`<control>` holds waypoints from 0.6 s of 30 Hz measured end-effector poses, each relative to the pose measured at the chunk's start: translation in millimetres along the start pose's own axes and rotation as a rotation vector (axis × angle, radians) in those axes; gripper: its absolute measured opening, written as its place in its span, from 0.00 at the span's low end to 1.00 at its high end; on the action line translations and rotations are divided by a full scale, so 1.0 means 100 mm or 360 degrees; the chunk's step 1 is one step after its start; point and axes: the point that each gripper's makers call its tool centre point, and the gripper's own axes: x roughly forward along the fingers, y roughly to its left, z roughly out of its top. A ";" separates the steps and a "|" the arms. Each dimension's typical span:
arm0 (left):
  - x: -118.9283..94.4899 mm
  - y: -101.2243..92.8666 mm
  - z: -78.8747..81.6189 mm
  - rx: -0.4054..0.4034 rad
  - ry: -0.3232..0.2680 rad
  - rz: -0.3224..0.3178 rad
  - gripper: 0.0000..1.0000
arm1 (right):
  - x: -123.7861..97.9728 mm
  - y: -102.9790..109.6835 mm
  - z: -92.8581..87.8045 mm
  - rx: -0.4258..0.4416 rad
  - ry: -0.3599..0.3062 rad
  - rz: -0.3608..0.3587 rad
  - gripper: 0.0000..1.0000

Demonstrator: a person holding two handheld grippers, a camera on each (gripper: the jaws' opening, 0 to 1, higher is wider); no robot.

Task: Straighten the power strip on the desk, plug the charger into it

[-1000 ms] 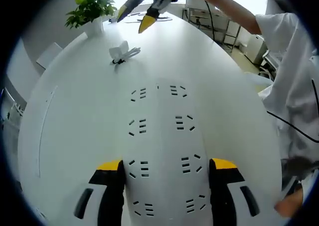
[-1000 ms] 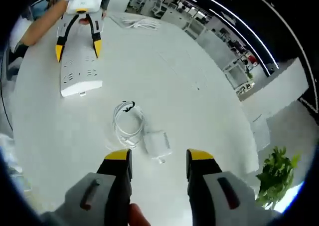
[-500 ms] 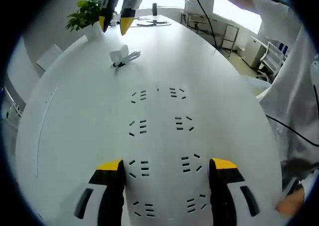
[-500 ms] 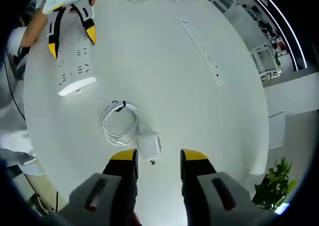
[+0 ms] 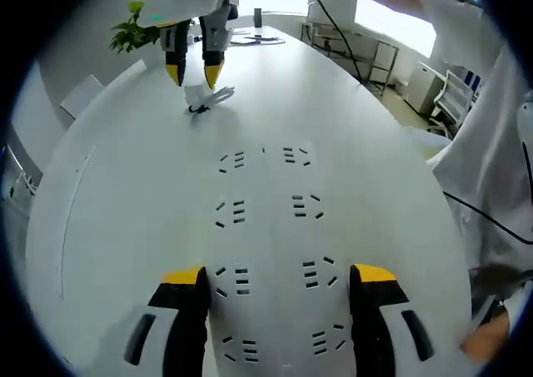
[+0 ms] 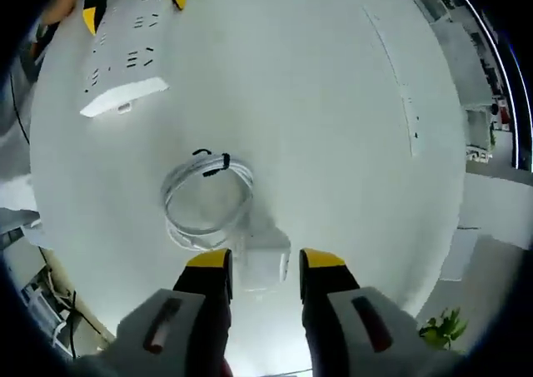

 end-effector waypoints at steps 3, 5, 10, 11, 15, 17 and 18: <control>0.00 0.00 0.00 0.0001 0.0008 0.0003 0.70 | 0.06 0.11 -0.01 -0.0018 0.0129 0.0078 0.24; -0.01 0.01 -0.01 0.0002 0.0010 0.0004 0.70 | 0.08 0.08 0.01 -0.0051 0.0179 0.0031 0.24; -0.02 0.02 -0.01 0.0002 0.0006 0.0002 0.70 | 0.11 0.08 0.01 -0.0108 0.0240 0.0035 0.25; -0.02 0.03 -0.01 0.0001 0.0003 0.0000 0.70 | 0.12 0.07 0.01 -0.0117 0.0246 0.0042 0.25; -0.02 0.02 -0.01 0.0004 -0.0002 -0.0003 0.70 | 0.15 0.07 -0.02 -0.0081 0.0296 0.0058 0.25; -0.02 0.01 -0.01 0.0004 -0.0006 -0.0004 0.70 | 0.14 0.07 -0.02 0.0137 0.0257 0.0081 0.25; -0.02 0.01 -0.01 0.0004 -0.0010 -0.0006 0.70 | 0.13 0.06 -0.04 0.0297 0.0236 0.0100 0.24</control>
